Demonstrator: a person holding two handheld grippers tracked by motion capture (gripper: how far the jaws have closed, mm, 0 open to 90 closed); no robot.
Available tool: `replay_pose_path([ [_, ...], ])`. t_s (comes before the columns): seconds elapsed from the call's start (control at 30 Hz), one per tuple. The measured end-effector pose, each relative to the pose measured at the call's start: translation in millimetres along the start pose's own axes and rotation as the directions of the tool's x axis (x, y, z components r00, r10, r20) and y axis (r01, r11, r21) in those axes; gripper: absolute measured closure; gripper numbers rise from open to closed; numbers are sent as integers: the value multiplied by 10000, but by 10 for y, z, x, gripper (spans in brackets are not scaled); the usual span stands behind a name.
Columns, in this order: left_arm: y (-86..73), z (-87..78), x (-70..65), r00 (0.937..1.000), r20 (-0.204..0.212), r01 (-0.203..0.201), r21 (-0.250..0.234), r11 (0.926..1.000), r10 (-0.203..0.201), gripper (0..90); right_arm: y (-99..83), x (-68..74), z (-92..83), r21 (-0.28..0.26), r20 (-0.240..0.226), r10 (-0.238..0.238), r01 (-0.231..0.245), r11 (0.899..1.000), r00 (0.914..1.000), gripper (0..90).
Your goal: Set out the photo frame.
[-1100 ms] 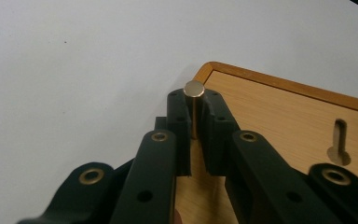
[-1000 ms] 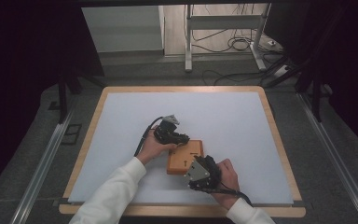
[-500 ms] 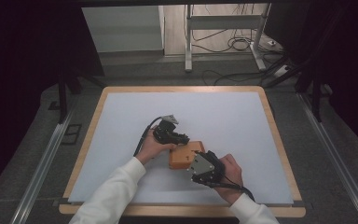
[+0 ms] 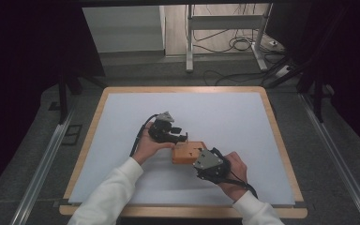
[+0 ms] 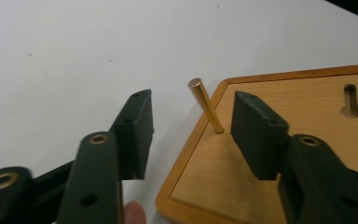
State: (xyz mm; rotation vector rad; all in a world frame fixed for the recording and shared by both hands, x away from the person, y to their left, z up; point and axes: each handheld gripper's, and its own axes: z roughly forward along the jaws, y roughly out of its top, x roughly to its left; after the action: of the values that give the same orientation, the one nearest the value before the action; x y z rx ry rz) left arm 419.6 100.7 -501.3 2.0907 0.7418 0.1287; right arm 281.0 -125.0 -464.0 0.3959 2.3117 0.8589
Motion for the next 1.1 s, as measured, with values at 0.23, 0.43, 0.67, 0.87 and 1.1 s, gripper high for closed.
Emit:
replay_pose_path([
  [0.23, -163, -282, 78, 9971, -704, 267, -100, 9996, -274, 400, 28, -1, 12, 54, -58, -115, 115, 9999, 9999, 511],
  [0.43, -285, -440, 63, 9938, -1110, -54, 125, 9999, 67, 378, 42, -13, 12, 136, -127, -194, 196, 9997, 9997, 511],
  [0.67, -402, -544, -64, 9886, -1367, -572, 470, 9973, 632, 347, 54, -26, 13, 193, -184, -190, 194, 9996, 9996, 511],
  [0.87, -610, -622, -115, 9881, -1437, -446, 774, 9960, 554, 343, 70, -57, 13, 247, -225, -172, 177, 9995, 9996, 522],
  [1.1, -882, -767, -94, 9861, -1635, -132, 1018, 9947, 298, 333, 147, -144, 36, 396, -501, -116, 135, 9991, 9987, 539],
])
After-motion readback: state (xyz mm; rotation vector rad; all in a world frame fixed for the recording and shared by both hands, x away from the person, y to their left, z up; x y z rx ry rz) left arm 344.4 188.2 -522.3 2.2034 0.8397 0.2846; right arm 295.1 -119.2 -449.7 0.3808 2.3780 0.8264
